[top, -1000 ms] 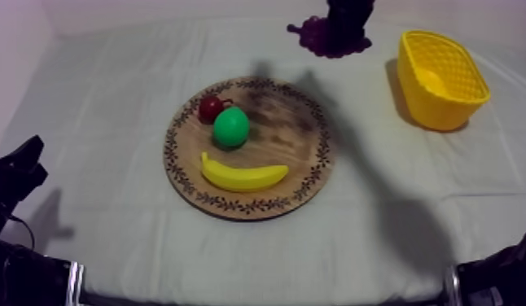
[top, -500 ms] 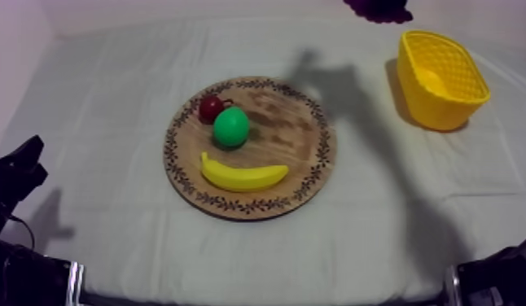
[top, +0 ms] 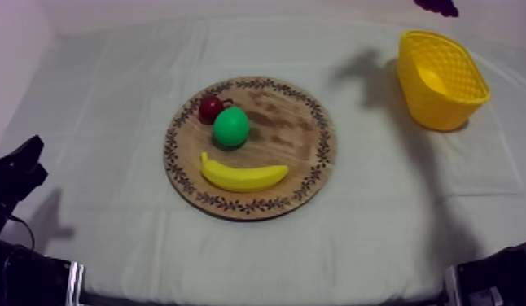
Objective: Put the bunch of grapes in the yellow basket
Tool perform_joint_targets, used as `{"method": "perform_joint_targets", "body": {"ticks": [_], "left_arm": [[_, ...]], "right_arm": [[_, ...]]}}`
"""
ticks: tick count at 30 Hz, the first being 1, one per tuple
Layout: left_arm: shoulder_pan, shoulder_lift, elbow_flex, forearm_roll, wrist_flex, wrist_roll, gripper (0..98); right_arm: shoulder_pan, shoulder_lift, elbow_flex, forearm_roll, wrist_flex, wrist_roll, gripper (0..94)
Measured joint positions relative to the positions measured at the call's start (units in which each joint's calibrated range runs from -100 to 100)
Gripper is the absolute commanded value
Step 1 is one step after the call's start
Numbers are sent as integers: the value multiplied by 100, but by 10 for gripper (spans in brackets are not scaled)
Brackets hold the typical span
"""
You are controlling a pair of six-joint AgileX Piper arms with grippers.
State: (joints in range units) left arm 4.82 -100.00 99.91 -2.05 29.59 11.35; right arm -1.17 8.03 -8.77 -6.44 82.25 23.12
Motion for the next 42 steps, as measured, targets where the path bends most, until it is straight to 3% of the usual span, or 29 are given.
{"method": "perform_joint_targets", "body": {"ticks": [17, 34, 42], "left_arm": [[0, 0, 0, 0, 0, 0, 1], [0, 0, 0, 0, 0, 0, 1], [0, 0, 0, 0, 0, 0, 1]], "right_arm": [[617, 41, 1089, 386, -1042, -1017, 279], [807, 866, 1394, 449, -1249, -1034, 281], [815, 1259, 1219, 216, -1101, -787, 304]]}}
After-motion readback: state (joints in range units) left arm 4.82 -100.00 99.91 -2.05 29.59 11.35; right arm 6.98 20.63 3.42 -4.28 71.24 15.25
